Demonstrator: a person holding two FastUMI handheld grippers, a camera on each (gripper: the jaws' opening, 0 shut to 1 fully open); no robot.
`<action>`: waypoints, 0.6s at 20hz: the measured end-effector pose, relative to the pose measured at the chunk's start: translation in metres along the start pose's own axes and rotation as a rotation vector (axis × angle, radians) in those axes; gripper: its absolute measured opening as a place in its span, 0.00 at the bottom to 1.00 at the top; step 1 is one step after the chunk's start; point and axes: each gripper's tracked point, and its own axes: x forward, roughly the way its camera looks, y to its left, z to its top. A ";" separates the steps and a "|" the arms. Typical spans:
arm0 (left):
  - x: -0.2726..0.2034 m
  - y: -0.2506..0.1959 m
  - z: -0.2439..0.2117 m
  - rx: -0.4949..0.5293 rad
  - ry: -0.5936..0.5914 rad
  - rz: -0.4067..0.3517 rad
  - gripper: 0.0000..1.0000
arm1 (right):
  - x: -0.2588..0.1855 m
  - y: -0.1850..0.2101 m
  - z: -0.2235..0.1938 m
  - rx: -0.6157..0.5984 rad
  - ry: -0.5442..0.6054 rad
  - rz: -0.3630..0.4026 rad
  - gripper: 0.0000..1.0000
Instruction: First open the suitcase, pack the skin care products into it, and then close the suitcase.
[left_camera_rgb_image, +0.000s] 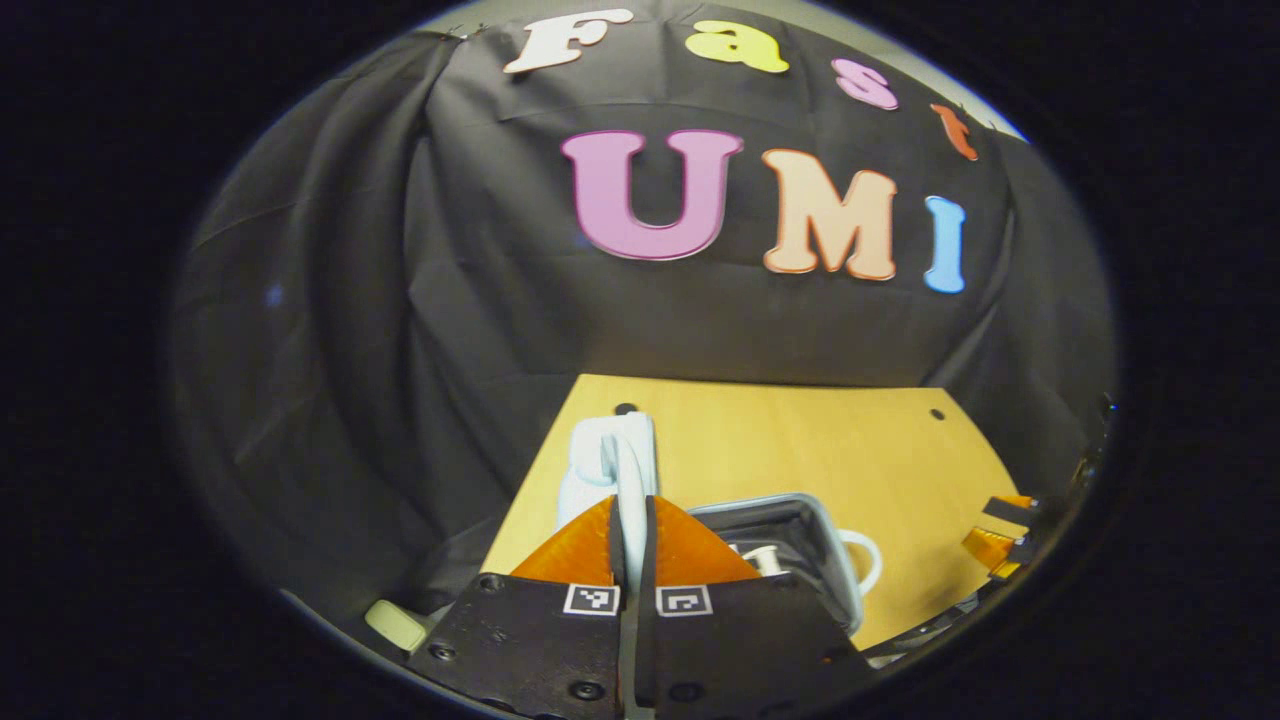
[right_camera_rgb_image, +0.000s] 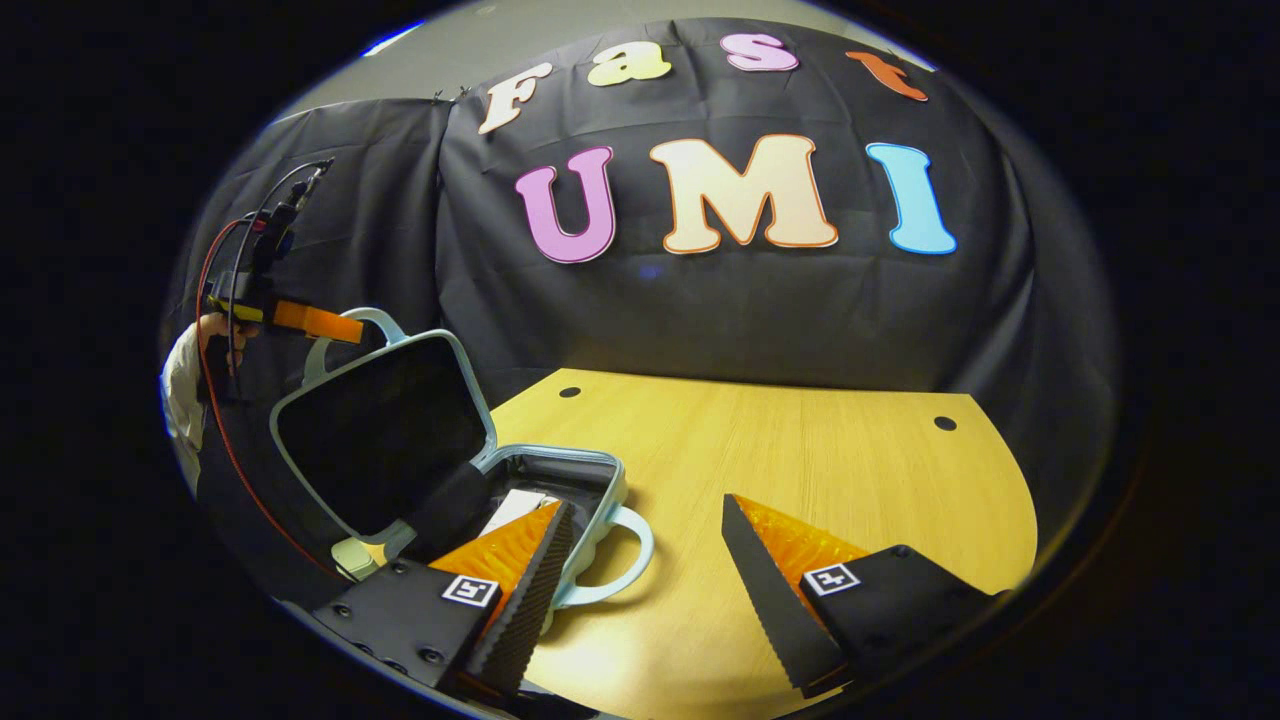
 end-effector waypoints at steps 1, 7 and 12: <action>0.002 -0.014 0.002 0.009 -0.005 -0.022 0.01 | -0.004 -0.004 0.001 0.000 -0.005 -0.004 0.95; 0.019 -0.100 -0.009 -0.002 0.010 -0.175 0.00 | -0.024 -0.033 0.001 0.010 -0.022 -0.043 0.95; 0.029 -0.149 -0.029 0.001 0.055 -0.270 0.00 | -0.039 -0.060 -0.003 0.027 -0.022 -0.088 0.95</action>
